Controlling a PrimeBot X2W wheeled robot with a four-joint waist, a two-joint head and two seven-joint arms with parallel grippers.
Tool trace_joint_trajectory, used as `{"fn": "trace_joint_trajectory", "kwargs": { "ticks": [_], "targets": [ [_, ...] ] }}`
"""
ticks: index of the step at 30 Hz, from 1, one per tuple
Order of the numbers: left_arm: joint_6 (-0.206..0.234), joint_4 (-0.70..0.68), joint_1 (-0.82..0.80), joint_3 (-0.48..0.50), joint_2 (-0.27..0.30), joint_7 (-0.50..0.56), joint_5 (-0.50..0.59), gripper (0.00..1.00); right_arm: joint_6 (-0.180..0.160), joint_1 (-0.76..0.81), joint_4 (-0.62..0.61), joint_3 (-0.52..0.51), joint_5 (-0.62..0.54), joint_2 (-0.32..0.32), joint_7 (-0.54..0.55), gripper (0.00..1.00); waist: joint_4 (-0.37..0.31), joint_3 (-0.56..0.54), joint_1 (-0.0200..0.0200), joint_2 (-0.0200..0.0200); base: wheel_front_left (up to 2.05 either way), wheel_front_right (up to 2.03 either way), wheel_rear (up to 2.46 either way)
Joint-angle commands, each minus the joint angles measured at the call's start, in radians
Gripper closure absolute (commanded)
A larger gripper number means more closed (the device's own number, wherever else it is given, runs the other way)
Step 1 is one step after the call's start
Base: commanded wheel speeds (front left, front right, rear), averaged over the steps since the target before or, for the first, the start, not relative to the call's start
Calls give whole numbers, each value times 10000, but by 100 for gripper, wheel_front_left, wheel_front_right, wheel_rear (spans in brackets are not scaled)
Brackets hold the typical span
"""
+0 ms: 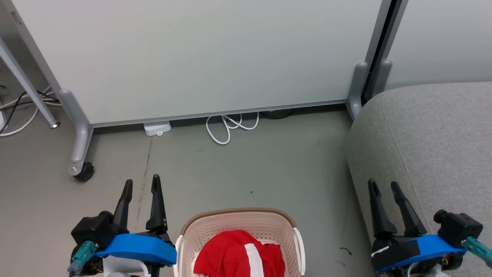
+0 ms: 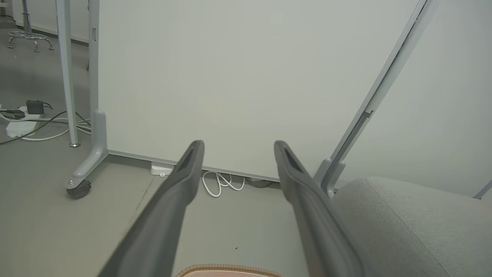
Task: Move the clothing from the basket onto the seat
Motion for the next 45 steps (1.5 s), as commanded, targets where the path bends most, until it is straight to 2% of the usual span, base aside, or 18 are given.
{"fn": "trace_joint_trajectory", "kwargs": {
  "ticks": [1, 22, 45],
  "targets": [
    [41, -37, -204, -30, 57, -105, 249, 0, 21, 43, -47, 23, -242, -74, -110, 0, 9, -4, 0, -1, 0, 0, 0],
    [191, 159, -209, -355, 59, -552, 2043, 0, 25, 117, 97, 167, -2303, -87, -567, 0, 99, 2, 0, -1, 0, 0, 0],
    [200, 394, -205, -608, 60, -966, 3505, 0, 27, 138, 365, 383, -3864, -95, -978, 0, 206, -32, 0, -1, 0, 0, 0]
  ]
}}
